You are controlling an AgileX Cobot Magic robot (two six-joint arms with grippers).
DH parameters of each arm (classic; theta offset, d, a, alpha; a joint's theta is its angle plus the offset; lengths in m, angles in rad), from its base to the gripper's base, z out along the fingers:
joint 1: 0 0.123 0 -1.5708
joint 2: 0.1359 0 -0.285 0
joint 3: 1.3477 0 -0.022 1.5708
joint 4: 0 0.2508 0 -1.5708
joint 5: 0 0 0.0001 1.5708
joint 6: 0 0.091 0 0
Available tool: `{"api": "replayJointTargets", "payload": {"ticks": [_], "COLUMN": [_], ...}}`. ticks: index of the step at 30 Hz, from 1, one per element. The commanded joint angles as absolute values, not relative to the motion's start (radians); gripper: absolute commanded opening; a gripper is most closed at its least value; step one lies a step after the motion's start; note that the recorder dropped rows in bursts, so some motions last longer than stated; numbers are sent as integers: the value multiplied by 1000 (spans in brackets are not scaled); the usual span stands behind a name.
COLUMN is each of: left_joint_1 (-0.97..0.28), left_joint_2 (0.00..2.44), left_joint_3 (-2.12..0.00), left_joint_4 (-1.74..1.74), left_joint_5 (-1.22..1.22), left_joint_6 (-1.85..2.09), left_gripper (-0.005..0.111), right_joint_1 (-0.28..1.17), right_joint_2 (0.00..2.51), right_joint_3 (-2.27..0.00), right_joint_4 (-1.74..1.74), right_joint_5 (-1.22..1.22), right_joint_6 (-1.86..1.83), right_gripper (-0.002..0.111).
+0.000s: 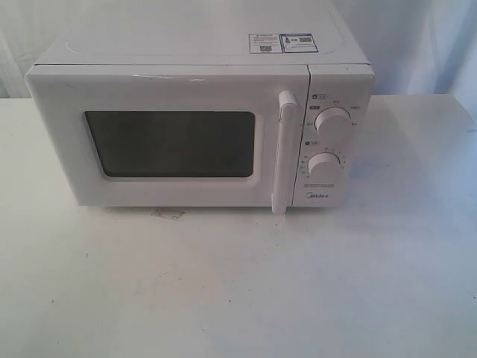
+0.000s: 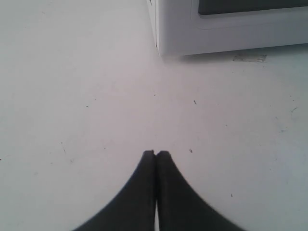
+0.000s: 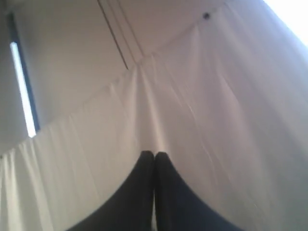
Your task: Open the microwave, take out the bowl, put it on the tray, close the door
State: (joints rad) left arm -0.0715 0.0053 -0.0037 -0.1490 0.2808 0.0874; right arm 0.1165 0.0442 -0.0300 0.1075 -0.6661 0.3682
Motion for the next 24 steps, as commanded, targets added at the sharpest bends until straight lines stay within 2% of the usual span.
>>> {"api": "replayJointTargets", "payload": {"ticks": [1, 5, 10, 12, 15, 17, 22, 24], "left_joint_1": [-72, -72, -72, -72, -72, -72, -72, -72], "left_joint_2": [0, 0, 0, 0, 0, 0, 0, 0], "left_joint_3": [0, 0, 0, 0, 0, 0, 0, 0], "left_joint_4": [-155, -155, -155, -155, -155, -155, -155, -155], "left_joint_5": [279, 279, 279, 279, 279, 279, 279, 279], "left_joint_6": [87, 87, 87, 87, 87, 87, 87, 87], "left_gripper": [0, 0, 0, 0, 0, 0, 0, 0], "right_joint_1": [119, 119, 119, 119, 119, 119, 119, 119], "right_joint_2": [107, 198, 378, 474, 637, 747, 970, 1048], "right_joint_3": [-135, -294, -470, -490, -497, -497, -497, -497], "right_joint_4": [0, -162, -799, -1065, -1250, -1277, -1316, -1310], "right_joint_5": [-842, -646, -474, -530, -745, -860, -953, -994], "right_joint_6": [451, 462, 907, 1127, 1213, 1192, 992, 915], "right_gripper": [0, 0, 0, 0, 0, 0, 0, 4]}}
